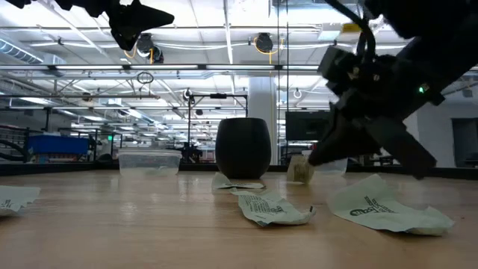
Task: Pick and place items into bin
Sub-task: Put the green stevia packet into the right transparent bin
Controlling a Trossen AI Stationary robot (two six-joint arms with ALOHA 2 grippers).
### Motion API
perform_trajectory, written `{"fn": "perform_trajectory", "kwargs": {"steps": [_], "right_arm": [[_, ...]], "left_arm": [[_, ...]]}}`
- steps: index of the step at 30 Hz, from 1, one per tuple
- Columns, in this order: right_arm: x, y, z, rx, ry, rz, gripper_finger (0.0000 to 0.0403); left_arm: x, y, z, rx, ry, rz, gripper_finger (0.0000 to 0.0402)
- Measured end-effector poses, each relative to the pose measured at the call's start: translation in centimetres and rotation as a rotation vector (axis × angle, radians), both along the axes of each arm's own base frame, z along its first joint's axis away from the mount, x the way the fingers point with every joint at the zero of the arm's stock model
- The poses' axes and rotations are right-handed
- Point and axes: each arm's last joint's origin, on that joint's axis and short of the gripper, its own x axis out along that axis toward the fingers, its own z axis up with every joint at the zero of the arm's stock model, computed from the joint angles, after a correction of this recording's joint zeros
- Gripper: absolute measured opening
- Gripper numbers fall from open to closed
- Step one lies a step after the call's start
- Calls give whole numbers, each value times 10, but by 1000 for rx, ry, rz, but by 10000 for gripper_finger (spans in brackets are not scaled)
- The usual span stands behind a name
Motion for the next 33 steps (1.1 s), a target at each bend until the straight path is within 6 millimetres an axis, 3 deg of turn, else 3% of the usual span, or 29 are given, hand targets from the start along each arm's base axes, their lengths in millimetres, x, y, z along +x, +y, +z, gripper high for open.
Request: {"fn": "perform_trajectory", "kwargs": {"steps": [9,16,33], "right_arm": [[-19,-13,50,-70,-105,-111,0],[-37,-37,75,-86,-143,-261,0],[-29,-135,81,16,-96,-609,0]], "left_arm": [[0,0,-1,3,5,0,255],[0,0,-1,6,9,0,255],[0,0,-2,7,14,0,255]]}}
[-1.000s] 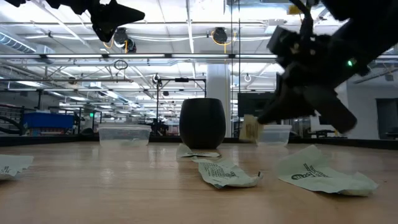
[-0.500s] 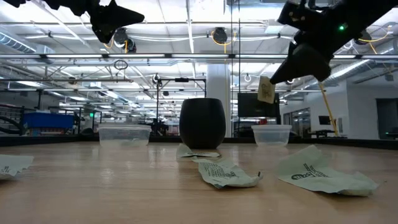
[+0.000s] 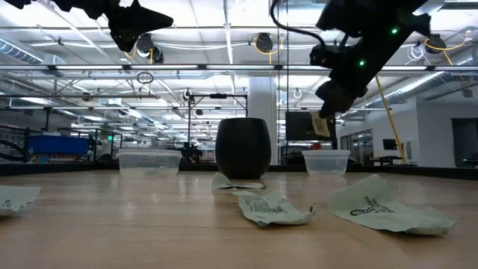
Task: Pick and place items into bin
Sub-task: Put the green stevia packet into the right transparent bin, then put the green stevia packet into the left transparent bin
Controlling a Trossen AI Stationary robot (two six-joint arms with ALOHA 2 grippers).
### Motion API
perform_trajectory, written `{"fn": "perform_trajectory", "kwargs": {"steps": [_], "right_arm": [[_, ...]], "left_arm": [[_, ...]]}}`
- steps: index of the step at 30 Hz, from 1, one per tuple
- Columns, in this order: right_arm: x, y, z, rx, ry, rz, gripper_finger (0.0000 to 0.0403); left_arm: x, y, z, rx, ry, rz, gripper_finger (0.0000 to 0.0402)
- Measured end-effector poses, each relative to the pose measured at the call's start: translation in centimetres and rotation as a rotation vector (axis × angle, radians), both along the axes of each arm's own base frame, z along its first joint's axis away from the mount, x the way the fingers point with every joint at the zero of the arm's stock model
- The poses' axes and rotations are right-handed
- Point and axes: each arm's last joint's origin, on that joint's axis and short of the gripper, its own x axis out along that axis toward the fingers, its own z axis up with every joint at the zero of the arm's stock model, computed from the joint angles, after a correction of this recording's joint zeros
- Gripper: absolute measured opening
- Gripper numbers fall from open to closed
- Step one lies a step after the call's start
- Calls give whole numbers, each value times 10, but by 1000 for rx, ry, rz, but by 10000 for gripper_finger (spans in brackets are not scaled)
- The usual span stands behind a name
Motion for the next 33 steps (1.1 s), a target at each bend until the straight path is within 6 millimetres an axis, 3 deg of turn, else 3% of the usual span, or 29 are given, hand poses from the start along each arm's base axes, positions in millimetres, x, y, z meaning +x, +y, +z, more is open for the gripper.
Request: {"fn": "perform_trajectory", "kwargs": {"steps": [6,13,20,26,33], "right_arm": [[-1,-27,-1,81,2,-55,0],[-3,-41,-2,121,-8,-94,4],[-5,-41,-12,153,-43,-80,66],[-4,-32,-25,216,-121,5,121],[12,9,-16,204,-223,266,121]], "left_arm": [[-1,0,-2,0,21,2,255],[-1,1,-4,7,36,9,255],[-1,1,-4,6,41,12,255],[3,-1,-11,24,71,13,255],[25,-4,-49,116,213,20,255]]}}
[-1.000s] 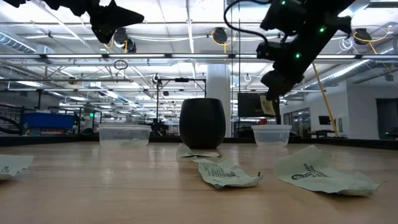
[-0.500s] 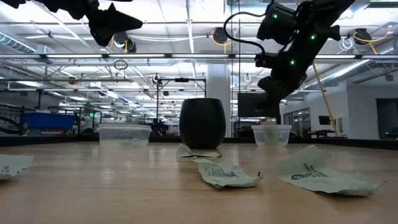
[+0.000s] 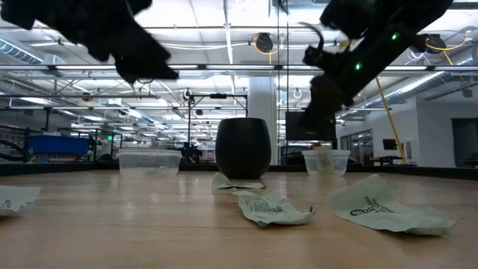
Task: Pick and place items into bin
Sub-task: Put the green stevia packet into the left transparent bin
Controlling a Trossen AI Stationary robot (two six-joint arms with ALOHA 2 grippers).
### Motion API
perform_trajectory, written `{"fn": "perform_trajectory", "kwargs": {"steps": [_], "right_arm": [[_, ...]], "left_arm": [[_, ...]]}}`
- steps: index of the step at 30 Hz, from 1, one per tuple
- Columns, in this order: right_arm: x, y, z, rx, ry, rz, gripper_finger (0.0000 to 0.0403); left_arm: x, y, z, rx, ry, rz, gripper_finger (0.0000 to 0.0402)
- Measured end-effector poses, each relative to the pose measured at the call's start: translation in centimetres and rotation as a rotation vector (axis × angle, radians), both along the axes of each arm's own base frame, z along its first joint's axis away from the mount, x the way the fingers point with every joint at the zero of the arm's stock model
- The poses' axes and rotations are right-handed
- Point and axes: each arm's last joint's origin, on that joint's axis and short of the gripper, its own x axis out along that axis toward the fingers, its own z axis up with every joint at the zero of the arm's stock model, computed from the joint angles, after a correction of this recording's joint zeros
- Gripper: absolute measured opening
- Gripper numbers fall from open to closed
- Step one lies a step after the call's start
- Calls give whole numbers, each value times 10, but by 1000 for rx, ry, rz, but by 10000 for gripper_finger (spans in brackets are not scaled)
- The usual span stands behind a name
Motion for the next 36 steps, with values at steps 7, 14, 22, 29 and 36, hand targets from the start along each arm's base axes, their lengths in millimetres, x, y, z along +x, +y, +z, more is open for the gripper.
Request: {"fn": "perform_trajectory", "kwargs": {"steps": [7,14,22,29,36], "right_arm": [[7,51,15,-41,-159,224,101],[0,90,24,-149,-229,324,91],[-8,114,30,-223,-283,338,91],[-14,127,30,-212,-292,381,91],[-21,137,31,-243,-301,364,91]], "left_arm": [[21,11,-30,-153,66,118,255],[33,28,-46,-333,99,239,255],[55,32,-63,-410,171,230,255],[81,26,-73,-411,293,209,255],[93,24,-78,-384,394,239,255]]}}
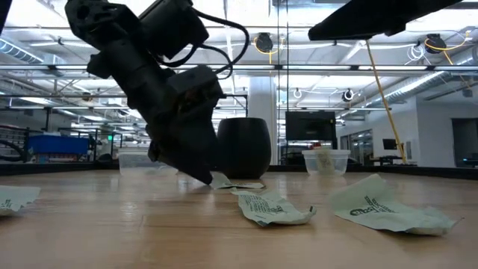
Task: Pick and place items into bin
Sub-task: Put the green stevia packet into the left transparent bin
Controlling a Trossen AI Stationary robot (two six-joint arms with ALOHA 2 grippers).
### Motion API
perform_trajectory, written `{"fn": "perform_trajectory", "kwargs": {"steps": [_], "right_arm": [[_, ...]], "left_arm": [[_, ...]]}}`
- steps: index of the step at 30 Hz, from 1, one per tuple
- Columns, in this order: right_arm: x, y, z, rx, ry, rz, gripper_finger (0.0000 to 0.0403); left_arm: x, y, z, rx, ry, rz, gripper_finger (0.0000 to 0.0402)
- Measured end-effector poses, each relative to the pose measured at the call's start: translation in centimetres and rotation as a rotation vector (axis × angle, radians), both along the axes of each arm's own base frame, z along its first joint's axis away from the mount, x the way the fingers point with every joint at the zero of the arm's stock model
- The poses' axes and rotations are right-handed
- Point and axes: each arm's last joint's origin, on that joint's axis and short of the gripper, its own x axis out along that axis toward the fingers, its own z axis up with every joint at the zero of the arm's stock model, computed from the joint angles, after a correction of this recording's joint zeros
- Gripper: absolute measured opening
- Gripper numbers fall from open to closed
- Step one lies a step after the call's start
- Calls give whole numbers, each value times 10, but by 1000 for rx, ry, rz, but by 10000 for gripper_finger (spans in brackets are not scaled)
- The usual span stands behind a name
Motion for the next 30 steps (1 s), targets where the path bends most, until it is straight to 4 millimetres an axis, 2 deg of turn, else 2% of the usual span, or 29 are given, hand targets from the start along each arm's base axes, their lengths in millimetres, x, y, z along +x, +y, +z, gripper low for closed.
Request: {"fn": "perform_trajectory", "kwargs": {"steps": [9,18,22,30], "right_arm": [[-2,4,0,-1,0,17,91],[-3,4,0,9,0,16,91],[-3,4,0,11,1,16,91],[-3,4,-1,11,3,17,91]], "left_arm": [[2,-1,2,-26,-24,17,255],[6,-2,-9,-21,-24,15,250],[6,-2,-11,-21,-24,16,214],[7,-1,-12,-3,-28,7,94]]}}
